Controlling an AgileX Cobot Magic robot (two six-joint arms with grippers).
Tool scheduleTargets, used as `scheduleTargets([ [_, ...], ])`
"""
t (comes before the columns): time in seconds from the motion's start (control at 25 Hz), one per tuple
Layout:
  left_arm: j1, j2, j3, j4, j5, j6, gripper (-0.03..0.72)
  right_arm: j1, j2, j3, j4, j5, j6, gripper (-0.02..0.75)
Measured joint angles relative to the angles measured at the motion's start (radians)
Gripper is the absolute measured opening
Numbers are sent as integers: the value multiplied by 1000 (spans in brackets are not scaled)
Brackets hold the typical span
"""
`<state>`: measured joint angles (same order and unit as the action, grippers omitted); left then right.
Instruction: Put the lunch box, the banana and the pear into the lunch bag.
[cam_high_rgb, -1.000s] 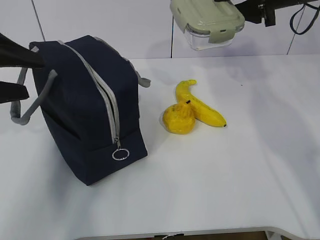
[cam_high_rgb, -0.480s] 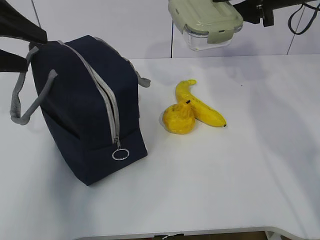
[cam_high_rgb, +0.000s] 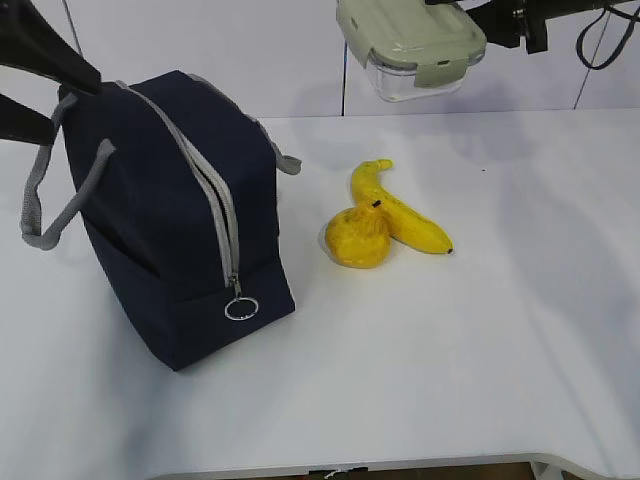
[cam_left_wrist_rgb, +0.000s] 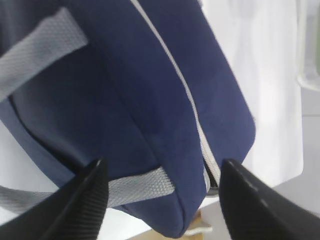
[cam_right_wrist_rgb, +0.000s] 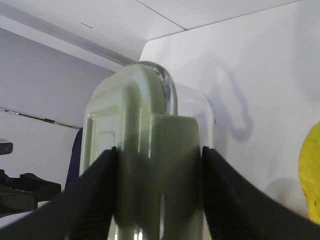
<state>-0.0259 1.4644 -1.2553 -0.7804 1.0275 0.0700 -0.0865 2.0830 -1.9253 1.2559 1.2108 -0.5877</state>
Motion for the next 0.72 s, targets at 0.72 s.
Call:
scheduleTargets([
  [0.72, -65, 103, -29, 129, -1, -60, 495, 0, 0, -4, 0, 0, 5, 408],
])
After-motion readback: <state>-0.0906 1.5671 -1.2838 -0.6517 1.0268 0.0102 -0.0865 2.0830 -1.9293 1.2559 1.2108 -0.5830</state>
